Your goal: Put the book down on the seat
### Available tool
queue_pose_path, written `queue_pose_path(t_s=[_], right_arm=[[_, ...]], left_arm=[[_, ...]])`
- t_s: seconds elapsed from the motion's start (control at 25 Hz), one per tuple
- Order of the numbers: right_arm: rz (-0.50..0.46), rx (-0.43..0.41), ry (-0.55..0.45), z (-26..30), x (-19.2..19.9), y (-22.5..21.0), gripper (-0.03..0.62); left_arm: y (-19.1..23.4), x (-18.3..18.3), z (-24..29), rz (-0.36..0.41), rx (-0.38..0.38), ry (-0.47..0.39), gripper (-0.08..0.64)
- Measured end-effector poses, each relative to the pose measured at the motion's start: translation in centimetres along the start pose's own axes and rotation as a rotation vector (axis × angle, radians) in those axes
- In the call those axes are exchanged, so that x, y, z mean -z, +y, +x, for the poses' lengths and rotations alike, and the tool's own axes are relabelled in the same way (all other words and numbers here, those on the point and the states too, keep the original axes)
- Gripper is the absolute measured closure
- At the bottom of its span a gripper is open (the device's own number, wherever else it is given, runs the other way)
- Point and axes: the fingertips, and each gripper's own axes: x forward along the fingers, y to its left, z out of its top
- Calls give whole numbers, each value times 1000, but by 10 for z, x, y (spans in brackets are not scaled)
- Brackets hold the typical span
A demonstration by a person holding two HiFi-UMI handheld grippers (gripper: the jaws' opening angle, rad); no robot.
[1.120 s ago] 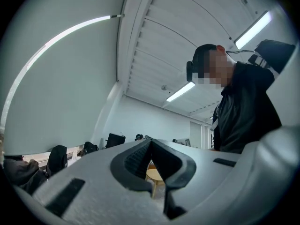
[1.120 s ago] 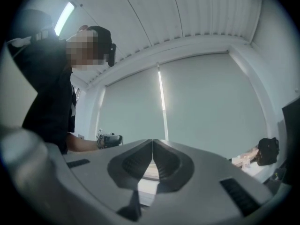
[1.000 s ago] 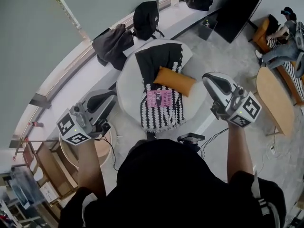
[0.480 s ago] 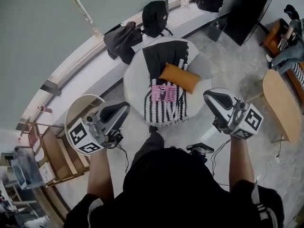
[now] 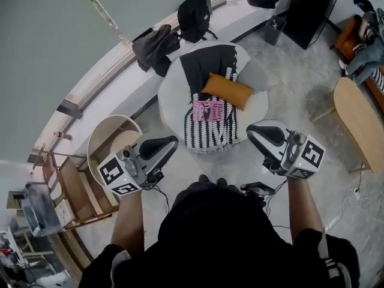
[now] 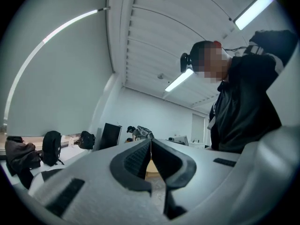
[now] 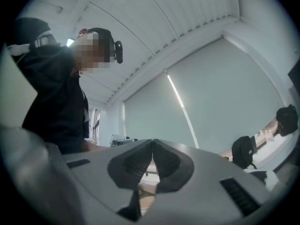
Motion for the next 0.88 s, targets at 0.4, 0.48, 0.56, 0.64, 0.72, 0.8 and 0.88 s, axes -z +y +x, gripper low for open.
queue_pose_path(t_s=[0.4,0.48,0.56,0.64,0.72,0.8,0.88], right_arm=[[39,-24,-83,-23,-5,26,566],[42,-11,-85,-26,-4,25,565],[56,-27,-89,-27,-3,26,566],[72,-50,-105,-28,-4,29,566],[84,-40,-126,-29,-6,27,565],[88,5,-135,-30,-5,20,566],[83,35,-147,-32,-5,16,566]], left_arm=[[-29,66,25,12,41,191,535],[-26,64,21,7,36,197,535],[-22,62,18,-3,17,197,535],[-21,59,17,-1,2,195,535],[-24,57,17,7,7,196,535],[-29,59,18,8,24,203,535],[-31,61,18,3,39,209,535]])
